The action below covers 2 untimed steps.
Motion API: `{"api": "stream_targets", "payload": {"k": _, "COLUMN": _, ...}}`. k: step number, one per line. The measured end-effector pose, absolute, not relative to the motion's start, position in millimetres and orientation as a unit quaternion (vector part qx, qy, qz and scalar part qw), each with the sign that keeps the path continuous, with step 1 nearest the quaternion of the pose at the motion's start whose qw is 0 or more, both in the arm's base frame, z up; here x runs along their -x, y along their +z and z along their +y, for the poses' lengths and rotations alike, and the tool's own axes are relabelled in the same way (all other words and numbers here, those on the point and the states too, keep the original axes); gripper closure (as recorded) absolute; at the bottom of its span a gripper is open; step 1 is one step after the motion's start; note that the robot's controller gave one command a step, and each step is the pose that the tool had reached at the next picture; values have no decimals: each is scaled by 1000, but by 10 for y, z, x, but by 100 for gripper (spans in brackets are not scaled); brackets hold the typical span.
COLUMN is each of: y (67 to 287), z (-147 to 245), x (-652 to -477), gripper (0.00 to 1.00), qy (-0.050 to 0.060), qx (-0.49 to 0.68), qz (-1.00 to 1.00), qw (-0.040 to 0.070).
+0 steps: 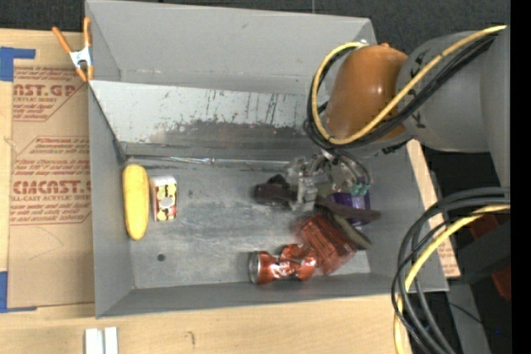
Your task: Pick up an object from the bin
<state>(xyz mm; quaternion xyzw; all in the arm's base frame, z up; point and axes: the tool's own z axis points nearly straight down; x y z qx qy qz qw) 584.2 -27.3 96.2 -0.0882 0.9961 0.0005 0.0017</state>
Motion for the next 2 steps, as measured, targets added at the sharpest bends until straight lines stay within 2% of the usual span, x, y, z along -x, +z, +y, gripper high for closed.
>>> {"api": "stream_targets", "payload": {"k": 1, "y": 963, "z": -273, "x": -5841, "gripper": 100, "qy": 1, "qx": 88, "qz": 996, "qw": 2}}
{"api": "stream_targets", "payload": {"k": 2, "y": 2691, "z": -265, "x": -5716, "gripper": 100, "qy": 0, "qx": 64, "qz": 998, "qw": 3}}
